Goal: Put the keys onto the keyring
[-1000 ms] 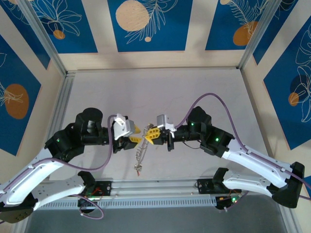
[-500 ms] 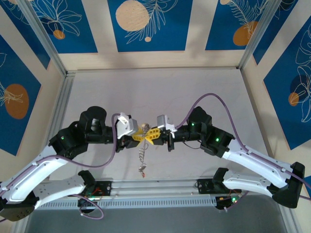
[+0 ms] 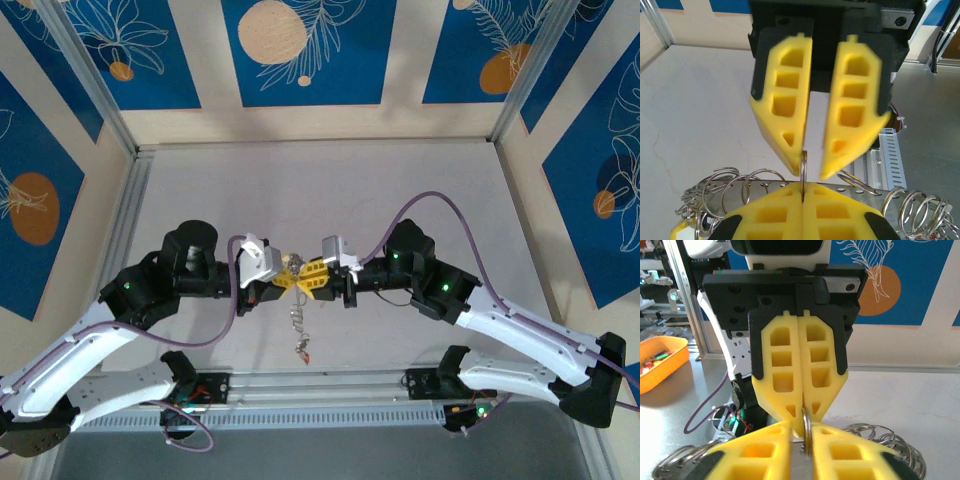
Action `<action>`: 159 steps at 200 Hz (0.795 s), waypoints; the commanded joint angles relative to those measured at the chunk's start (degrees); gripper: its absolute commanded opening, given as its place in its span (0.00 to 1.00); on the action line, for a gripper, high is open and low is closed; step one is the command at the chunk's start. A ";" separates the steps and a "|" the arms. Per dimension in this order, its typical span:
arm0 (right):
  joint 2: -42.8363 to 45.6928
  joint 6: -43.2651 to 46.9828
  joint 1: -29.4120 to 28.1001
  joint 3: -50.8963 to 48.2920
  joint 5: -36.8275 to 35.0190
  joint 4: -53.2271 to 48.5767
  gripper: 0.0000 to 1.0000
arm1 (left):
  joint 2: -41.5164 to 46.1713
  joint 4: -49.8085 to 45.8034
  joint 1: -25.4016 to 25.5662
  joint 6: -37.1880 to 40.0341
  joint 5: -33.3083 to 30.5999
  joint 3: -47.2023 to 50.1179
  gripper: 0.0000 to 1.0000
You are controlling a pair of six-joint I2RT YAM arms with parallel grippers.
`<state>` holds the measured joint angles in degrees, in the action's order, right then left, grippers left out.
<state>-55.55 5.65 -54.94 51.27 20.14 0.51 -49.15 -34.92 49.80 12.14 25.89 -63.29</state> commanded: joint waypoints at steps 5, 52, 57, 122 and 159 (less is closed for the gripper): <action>2.60 -0.80 -0.35 -0.37 -0.74 0.82 0.29 | 1.34 2.59 -0.89 0.48 1.56 0.55 0.00; 6.45 -4.42 1.69 -3.04 -2.07 -1.80 0.37 | 2.10 4.60 -2.14 -0.56 4.08 1.28 0.00; 6.78 -4.89 2.12 -3.41 -1.70 -1.91 0.37 | 2.20 4.88 -2.21 -0.74 4.44 1.40 0.00; 3.99 -6.81 2.99 -2.84 3.67 0.90 0.34 | 4.35 9.88 -2.29 -2.89 7.72 4.17 0.00; 2.56 -7.65 2.99 -2.54 5.57 3.66 0.31 | 5.28 13.18 -2.32 -3.99 8.84 6.12 0.00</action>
<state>-52.62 -0.69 -52.10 48.21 23.11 1.23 -45.15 -27.77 48.10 9.50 31.68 -58.30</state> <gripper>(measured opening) 0.322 0.048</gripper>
